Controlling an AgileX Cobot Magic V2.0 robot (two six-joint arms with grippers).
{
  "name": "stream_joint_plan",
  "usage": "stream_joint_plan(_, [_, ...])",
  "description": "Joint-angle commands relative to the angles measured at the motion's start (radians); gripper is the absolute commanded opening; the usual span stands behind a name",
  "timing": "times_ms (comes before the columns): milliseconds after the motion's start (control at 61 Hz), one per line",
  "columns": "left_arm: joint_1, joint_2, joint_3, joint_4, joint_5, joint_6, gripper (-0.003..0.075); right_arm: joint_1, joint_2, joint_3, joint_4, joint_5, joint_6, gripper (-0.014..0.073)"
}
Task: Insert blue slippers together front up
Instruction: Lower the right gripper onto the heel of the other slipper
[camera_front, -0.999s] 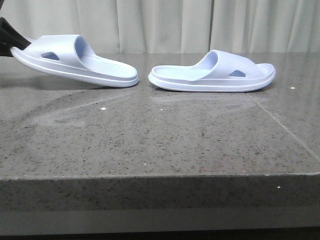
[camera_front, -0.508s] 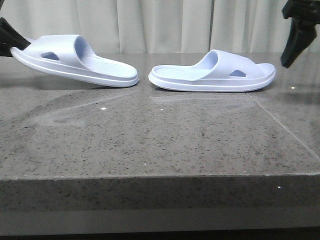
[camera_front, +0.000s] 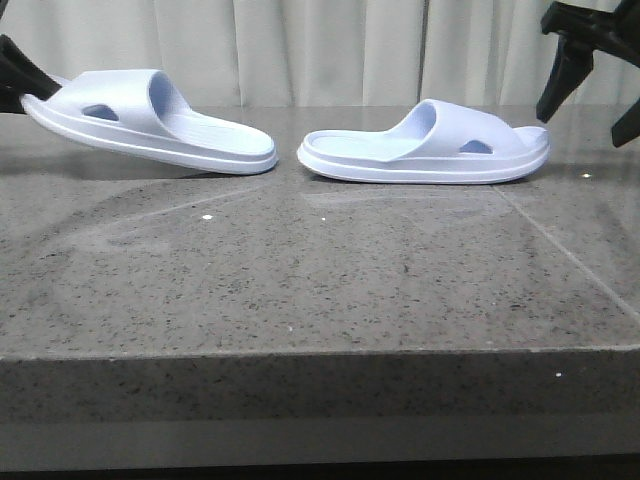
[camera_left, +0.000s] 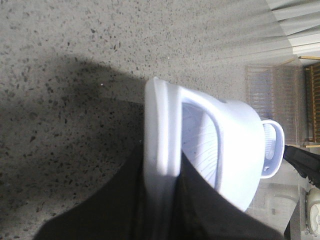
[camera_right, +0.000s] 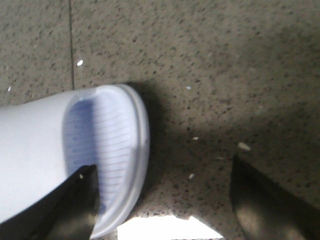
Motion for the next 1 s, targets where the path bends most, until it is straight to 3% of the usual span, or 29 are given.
stream_joint_plan(0, [0.002, -0.066, -0.023, -0.07, 0.066, -0.008, -0.002, -0.03, -0.023, -0.045, 0.078, -0.019, -0.059, 0.0563])
stream_joint_plan(262, [0.002, -0.066, -0.023, -0.07, 0.066, -0.008, -0.002, -0.04, 0.058, -0.088, 0.293, 0.034, -0.198, 0.0561])
stream_joint_plan(524, [0.002, -0.066, -0.023, -0.07, 0.066, -0.008, -0.002, -0.04, 0.102, -0.114, 0.311, 0.05, -0.199, 0.0559])
stream_joint_plan(754, [0.002, -0.066, -0.023, -0.07, 0.066, -0.008, -0.002, -0.04, 0.124, -0.114, 0.32, 0.054, -0.199, 0.0375])
stream_joint_plan(983, [0.002, -0.066, -0.023, -0.07, 0.066, -0.008, -0.002, -0.039, 0.164, -0.114, 0.404, 0.106, -0.218, 0.0352])
